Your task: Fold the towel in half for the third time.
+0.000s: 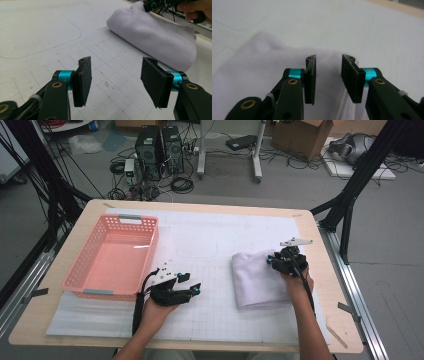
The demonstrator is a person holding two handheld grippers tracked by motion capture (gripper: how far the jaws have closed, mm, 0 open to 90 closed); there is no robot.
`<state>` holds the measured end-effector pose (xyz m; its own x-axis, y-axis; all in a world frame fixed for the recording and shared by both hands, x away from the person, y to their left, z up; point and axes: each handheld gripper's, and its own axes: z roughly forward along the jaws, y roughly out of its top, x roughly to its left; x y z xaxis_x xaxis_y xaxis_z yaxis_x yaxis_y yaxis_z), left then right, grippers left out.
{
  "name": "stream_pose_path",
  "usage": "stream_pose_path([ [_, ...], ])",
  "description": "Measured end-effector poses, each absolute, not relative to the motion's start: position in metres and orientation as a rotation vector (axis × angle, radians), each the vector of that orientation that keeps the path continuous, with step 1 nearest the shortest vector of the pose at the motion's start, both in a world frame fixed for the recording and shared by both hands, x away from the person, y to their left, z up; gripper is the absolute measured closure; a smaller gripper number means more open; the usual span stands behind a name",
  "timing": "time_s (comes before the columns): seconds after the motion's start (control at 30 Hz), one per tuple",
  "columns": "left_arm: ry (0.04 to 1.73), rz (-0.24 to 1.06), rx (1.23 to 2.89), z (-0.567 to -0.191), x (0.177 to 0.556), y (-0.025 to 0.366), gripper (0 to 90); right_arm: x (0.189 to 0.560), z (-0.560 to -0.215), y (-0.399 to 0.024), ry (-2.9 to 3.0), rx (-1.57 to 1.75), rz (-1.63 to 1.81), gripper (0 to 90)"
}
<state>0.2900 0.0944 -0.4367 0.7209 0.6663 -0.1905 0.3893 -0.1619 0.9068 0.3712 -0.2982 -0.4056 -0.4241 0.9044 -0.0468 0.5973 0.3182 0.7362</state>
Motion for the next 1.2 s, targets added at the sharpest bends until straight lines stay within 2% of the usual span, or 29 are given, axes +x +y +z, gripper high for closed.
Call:
stream_pose_path([
  [0.13,0.834,0.301,1.784,-0.437,0.290,0.094,42.3,0.364,-0.426,-0.315,2.132,1.431,0.820,70.2],
  [0.17,0.834,0.301,1.784,-0.437,0.290,0.094,42.3,0.364,-0.426,-0.315,2.132,1.431,0.820,70.2],
  [0.2,0.832,0.302,1.787,-0.437,0.290,0.094,42.2,0.358,-0.425,-0.322,2.097,1.466,0.807,74.3],
  [0.33,0.833,0.301,1.787,-0.437,0.290,0.094,42.3,0.348,-0.423,-0.326,2.075,1.468,0.779,73.9],
  [0.37,0.831,0.302,1.789,-0.437,0.290,0.094,42.2,0.345,-0.421,-0.327,2.071,1.469,0.784,72.4],
  [0.4,0.832,0.304,1.786,-0.437,0.289,0.094,42.2,0.338,-0.416,-0.330,2.044,1.464,0.833,65.8],
  [0.6,0.837,0.305,1.776,-0.436,0.290,0.094,42.2,0.306,-0.408,-0.338,1.992,1.435,1.005,55.5],
  [0.73,0.838,0.307,1.774,-0.436,0.289,0.095,42.2,0.286,-0.404,-0.347,1.918,1.398,1.097,55.9],
  [0.9,0.833,0.306,1.778,-0.436,0.289,0.094,42.2,0.282,-0.407,-0.355,1.920,1.432,1.095,55.5],
  [1.07,0.836,0.307,1.778,-0.436,0.290,0.094,42.3,0.277,-0.421,-0.352,2.006,1.477,1.063,48.6],
  [1.17,0.833,0.307,1.780,-0.436,0.290,0.094,42.3,0.274,-0.430,-0.346,2.062,1.464,1.015,50.6],
  [1.2,0.833,0.307,1.779,-0.436,0.290,0.094,42.3,0.275,-0.435,-0.346,2.083,1.524,1.036,61.8],
])
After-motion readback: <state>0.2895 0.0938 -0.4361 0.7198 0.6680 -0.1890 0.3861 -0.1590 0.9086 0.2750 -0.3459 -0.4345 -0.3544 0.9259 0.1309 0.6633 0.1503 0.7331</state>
